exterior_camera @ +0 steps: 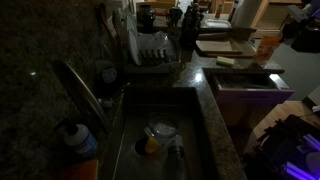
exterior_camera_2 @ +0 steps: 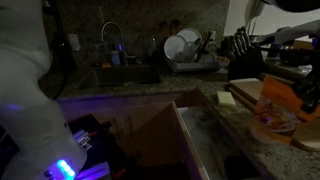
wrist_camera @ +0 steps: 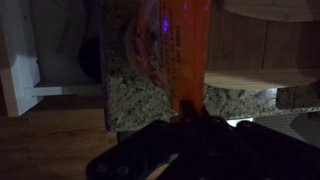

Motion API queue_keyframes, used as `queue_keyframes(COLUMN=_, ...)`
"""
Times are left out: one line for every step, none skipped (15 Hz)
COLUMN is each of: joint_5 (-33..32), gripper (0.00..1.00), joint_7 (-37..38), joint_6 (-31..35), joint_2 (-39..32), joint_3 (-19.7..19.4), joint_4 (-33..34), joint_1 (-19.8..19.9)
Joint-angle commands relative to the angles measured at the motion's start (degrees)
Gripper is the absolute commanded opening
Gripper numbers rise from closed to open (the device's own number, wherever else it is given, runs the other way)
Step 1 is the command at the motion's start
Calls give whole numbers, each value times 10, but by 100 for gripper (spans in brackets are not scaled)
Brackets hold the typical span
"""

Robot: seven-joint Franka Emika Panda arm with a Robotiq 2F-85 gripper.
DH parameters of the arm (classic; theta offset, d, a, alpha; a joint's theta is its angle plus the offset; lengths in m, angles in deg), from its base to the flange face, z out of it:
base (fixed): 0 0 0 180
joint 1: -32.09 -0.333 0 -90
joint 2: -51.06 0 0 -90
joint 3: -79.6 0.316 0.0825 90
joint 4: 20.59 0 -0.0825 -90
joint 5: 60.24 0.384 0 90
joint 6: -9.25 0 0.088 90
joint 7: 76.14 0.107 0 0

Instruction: Take the orange object from the drawer and place it on the countertop

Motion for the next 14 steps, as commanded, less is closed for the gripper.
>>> queue_keyframes(joint_5=-2, gripper=40, joint_7=5, joint_6=0, joint_2=-14, joint_3=5, joint_4=10, joint_1=8)
queue_keyframes(joint_5=-7, gripper=47, joint_7=7, joint_6=0, joint_2=-15, joint_3=4, joint_4=11, joint_1=6)
queue_keyframes(joint_5=-13, gripper=55, joint_7=10, joint_6=-6, joint_2=-13, joint_3=3, joint_4=14, joint_1=3)
queue_keyframes(joint_5=-16, gripper=62, joint_7=9, joint_6=-11, joint_2=-8, joint_3=4, joint_4=15, joint_1=1)
queue_keyframes(joint_5=-15, gripper=69, joint_7=3, joint_6=-16, joint_2=2, joint_3=8, joint_4=15, joint_1=-2)
queue_keyframes(joint_5=-14, gripper=75, joint_7=-2, joint_6=-20, joint_2=11, joint_3=11, joint_4=15, joint_1=-6)
queue_keyframes(joint_5=-16, gripper=83, joint_7=-8, joint_6=-21, joint_2=25, joint_3=16, joint_4=14, joint_1=-12)
queue_keyframes(joint_5=-28, gripper=89, joint_7=-11, joint_6=-17, joint_2=45, joint_3=19, joint_4=7, joint_1=-24)
queue_keyframes(joint_5=-41, gripper=96, joint_7=-14, joint_6=-11, joint_2=62, joint_3=22, joint_4=5, joint_1=-35)
queue_keyframes(joint_5=-59, gripper=99, joint_7=-23, joint_6=5, joint_2=93, joint_3=26, joint_4=-7, joint_1=-50)
queue_keyframes(joint_5=-76, gripper=100, joint_7=-22, joint_6=18, joint_2=118, joint_3=28, joint_4=-16, joint_1=-63)
queue_keyframes(joint_5=-94, gripper=100, joint_7=-22, joint_6=28, joint_2=145, joint_3=33, joint_4=-25, joint_1=-75)
queue_keyframes(joint_5=-114, gripper=100, joint_7=-25, joint_6=36, joint_2=176, joint_3=40, joint_4=-38, joint_1=-87)
queue_keyframes(joint_5=-134, gripper=100, joint_7=-30, joint_6=44, joint_2=210, joint_3=49, joint_4=-63, joint_1=-99)
